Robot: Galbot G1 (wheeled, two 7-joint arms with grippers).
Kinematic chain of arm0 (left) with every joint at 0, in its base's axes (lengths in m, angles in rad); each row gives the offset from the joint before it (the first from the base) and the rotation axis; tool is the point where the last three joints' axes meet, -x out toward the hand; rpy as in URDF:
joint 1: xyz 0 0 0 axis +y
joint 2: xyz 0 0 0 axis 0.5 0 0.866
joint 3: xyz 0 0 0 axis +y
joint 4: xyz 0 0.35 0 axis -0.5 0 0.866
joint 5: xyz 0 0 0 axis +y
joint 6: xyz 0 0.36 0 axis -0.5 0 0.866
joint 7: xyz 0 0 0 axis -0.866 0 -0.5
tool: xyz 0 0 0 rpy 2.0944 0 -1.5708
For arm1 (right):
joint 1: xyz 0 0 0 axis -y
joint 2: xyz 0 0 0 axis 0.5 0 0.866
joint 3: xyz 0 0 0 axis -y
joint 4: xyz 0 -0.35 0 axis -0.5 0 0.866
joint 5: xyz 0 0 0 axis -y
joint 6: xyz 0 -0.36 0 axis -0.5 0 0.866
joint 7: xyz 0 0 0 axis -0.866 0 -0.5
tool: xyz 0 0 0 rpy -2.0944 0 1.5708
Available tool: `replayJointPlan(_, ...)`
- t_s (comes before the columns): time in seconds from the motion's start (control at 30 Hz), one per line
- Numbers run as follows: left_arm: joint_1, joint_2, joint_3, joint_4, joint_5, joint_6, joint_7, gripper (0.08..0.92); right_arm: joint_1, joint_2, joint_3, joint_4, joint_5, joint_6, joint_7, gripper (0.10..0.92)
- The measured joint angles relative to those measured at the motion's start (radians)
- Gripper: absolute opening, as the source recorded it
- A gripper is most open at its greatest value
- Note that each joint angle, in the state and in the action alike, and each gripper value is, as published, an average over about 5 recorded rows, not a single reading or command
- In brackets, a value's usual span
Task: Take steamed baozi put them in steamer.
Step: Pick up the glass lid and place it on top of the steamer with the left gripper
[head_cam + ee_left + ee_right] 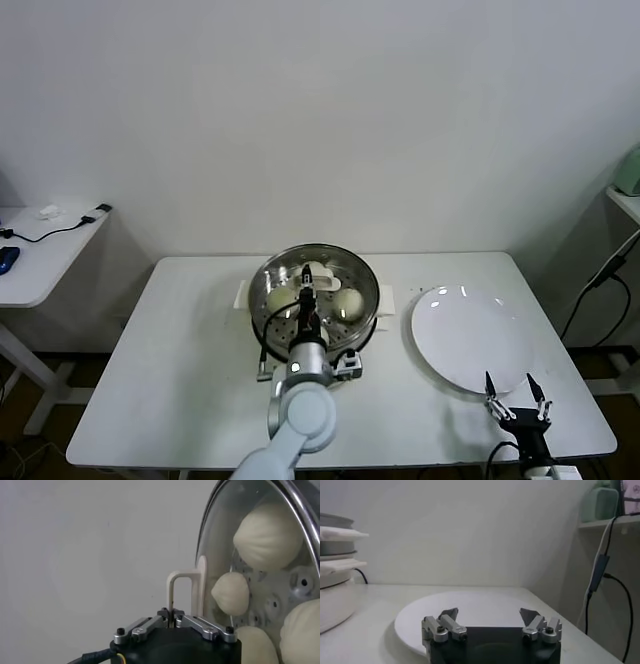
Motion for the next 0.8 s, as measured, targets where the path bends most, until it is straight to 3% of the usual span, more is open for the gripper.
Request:
replayJointPlan(0.23,0.007,0.000,-0.002,0.001,-0.001,-0.005,-0.002,0.135,0.003,0.000,-0.002,0.000,-0.003,0.003,-0.001,0.823)
replayJointPlan(0.33,0.013,0.006,0.002,-0.006,-0.012,-0.008,-0.002,0.176,0.005,-0.002,-0.003,0.000,-0.002,0.003,-0.003,0.823)
replayJointPlan(0.8,0.064,0.062,0.000,-0.127,-0.102,-0.037,-0.005,0.580,0.012,-0.008,-0.018,-0.003,0.001,-0.008,-0.004,0.823)
